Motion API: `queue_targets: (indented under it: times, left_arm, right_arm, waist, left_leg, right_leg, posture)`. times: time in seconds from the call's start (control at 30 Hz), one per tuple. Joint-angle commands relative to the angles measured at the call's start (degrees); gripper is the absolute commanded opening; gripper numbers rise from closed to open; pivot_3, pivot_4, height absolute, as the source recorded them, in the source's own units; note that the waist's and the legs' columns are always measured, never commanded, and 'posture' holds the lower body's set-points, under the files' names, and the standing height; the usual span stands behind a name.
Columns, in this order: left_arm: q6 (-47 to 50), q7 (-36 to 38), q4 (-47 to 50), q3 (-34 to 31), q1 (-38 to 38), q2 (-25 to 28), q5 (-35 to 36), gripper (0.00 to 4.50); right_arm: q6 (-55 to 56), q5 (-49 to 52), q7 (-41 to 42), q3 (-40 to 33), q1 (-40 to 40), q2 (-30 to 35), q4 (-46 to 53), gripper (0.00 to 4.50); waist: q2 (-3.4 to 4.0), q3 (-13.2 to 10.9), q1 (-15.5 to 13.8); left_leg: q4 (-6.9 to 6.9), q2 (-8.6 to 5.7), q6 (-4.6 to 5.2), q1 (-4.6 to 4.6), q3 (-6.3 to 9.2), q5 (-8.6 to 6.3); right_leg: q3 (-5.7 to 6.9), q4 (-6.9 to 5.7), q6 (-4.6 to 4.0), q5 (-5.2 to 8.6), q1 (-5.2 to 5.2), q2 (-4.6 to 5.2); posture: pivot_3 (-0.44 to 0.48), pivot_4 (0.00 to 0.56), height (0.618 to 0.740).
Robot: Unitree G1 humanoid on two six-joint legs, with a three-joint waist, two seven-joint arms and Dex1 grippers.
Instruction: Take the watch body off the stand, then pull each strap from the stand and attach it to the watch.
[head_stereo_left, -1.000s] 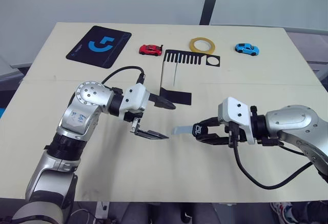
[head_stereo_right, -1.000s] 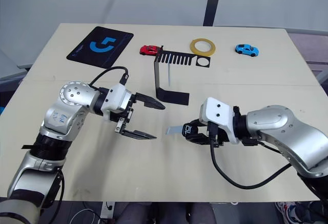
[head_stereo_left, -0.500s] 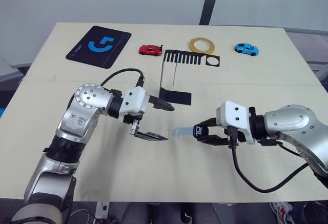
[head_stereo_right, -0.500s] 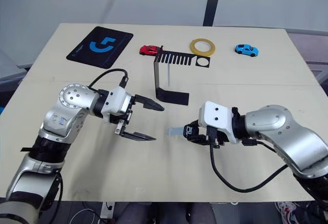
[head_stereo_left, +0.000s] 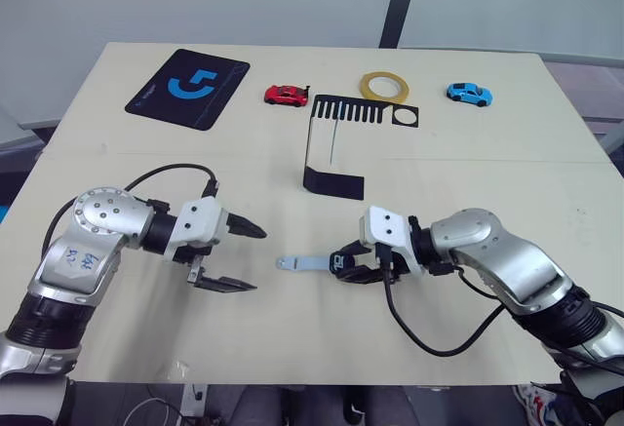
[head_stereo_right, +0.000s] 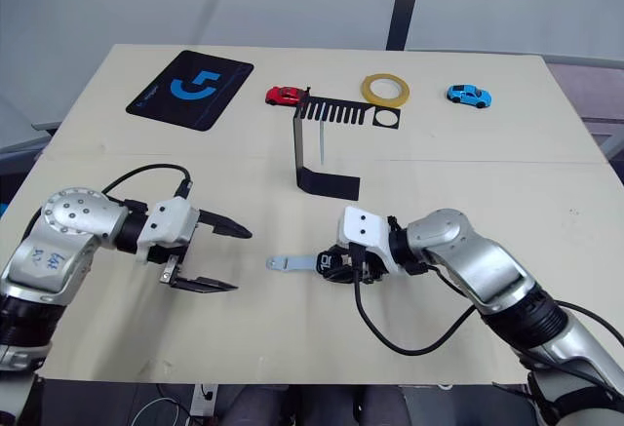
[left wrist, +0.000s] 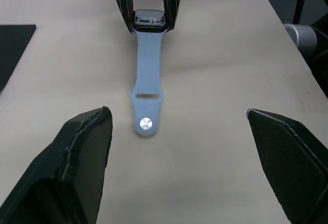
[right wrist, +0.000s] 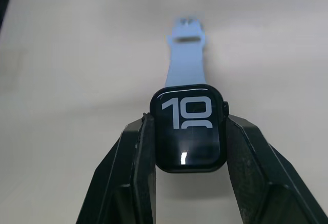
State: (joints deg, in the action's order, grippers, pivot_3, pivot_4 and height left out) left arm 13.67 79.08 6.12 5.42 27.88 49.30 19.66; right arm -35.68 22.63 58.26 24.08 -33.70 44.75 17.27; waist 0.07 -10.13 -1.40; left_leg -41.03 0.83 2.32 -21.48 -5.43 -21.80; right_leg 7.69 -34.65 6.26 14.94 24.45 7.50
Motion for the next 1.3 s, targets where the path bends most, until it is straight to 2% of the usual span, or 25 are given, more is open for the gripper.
queue_targets:
  times: [0.03,0.23,0.3,0.33,0.4,0.47,0.7,0.83,1.0,1.17,1.3]
  left_arm:
    - [-0.25,-1.99,5.09,-3.17,-4.49,2.17,0.12,4.46]
    - [0.74,-3.98,7.80,-3.81,-7.17,1.97,0.63,4.46]
    - [1.73,-4.64,8.27,-3.91,-7.80,1.72,0.94,4.50]
    - [2.12,-4.80,8.39,-3.97,-8.14,1.65,1.21,4.50]
    - [3.07,-4.95,8.55,-4.35,-8.84,1.71,2.09,4.50]
    - [4.66,-5.25,8.66,-6.20,-10.72,2.16,3.77,4.50]
    - [9.94,-8.80,7.87,-17.26,-18.95,3.34,8.51,4.50]
    - [11.30,-13.72,4.49,-24.04,-22.10,2.67,8.53,4.50]
    - [9.31,-21.70,1.31,-30.47,-23.07,-0.34,7.41,4.50]
    - [10.72,-21.68,0.76,-32.96,-23.98,-0.58,10.32,4.50]
    - [10.13,-23.06,2.45,-30.67,-23.04,-1.93,10.16,4.50]
  right_arm:
    - [8.13,-9.00,4.30,5.48,-2.43,-1.17,-9.23,1.55]
    - [12.07,-12.41,5.74,5.70,-2.96,-2.97,-13.94,1.55]
    - [12.58,-12.59,6.53,4.82,-2.49,-2.69,-13.65,2.56]
    - [12.81,-12.40,6.97,4.08,-2.07,-2.22,-13.03,2.84]
    - [13.01,-11.71,7.36,2.26,-1.06,-1.10,-11.47,3.71]
    - [11.70,-8.63,7.28,-2.66,2.06,1.42,-7.26,4.40]
    - [6.83,2.05,6.09,-29.35,23.39,9.78,5.02,4.40]
    - [3.96,4.38,3.22,-45.59,35.84,8.60,7.74,4.40]
    - [1.99,6.16,-0.07,-60.05,46.51,4.72,9.03,4.40]
    - [0.50,8.77,-1.97,-66.62,52.22,1.83,11.94,4.40]
    - [0.08,10.25,-4.47,-64.65,50.95,1.17,13.69,4.40]
  waist:
    - [0.00,0.00,0.14]
    - [0.01,0.00,0.57]
    - [0.01,0.00,0.75]
    - [0.01,0.00,0.78]
    - [0.01,0.00,0.76]
    - [0.01,0.00,0.67]
    - [0.02,-0.02,-0.07]
    - [0.03,-0.02,-0.06]
    - [0.02,-0.02,-0.15]
    - [0.02,-0.01,0.01]
    - [0.02,-0.01,0.07]
  left_leg:
    - [0.00,0.00,0.00,0.00,0.00,0.00]
    - [0.01,0.01,-0.01,0.02,-0.05,0.00]
    - [0.03,0.01,-0.02,0.07,-0.05,-0.01]
    - [0.02,0.01,-0.02,0.07,-0.06,-0.01]
    - [0.01,0.05,-0.02,0.08,-0.06,-0.01]
    - [0.02,0.09,-0.02,0.09,-0.05,-0.01]
    - [0.03,0.09,-0.03,0.04,-0.02,-0.02]
    - [0.06,0.11,-0.05,0.19,-0.07,-0.03]
    - [0.08,0.11,-0.05,0.28,-0.08,-0.04]
    - [0.13,0.12,-0.06,0.31,-0.11,-0.06]
    - [0.12,0.13,-0.06,0.37,-0.16,-0.06]
  right_leg:
    - [0.00,0.01,0.00,0.00,0.00,0.00]
    - [0.02,0.00,0.00,0.00,0.01,-0.05]
    - [0.01,-0.04,0.00,0.00,0.00,-0.06]
    - [0.01,-0.05,0.00,0.00,0.00,-0.07]
    - [0.00,-0.07,0.00,0.00,0.00,-0.06]
    - [-0.01,-0.08,0.00,0.00,0.00,-0.03]
    - [0.00,-0.03,0.00,0.00,-0.01,0.03]
    - [-0.04,-0.04,0.00,0.00,-0.10,0.01]
    - [-0.11,-0.04,0.00,0.00,-0.15,0.02]
    - [-0.14,-0.04,0.00,0.00,-0.15,0.01]
    - [-0.20,-0.07,-0.01,0.01,-0.15,0.00]
  posture:
    - [0.000,0.150,0.732]
    - [0.000,0.150,0.732]
    - [0.000,0.150,0.732]
    - [0.000,0.150,0.732]
    - [0.000,0.150,0.732]
    - [0.000,0.150,0.732]
    - [0.000,0.150,0.732]
    - [0.000,0.150,0.732]
    - [0.000,0.150,0.732]
    - [0.000,0.150,0.732]
    - [0.000,0.150,0.732]
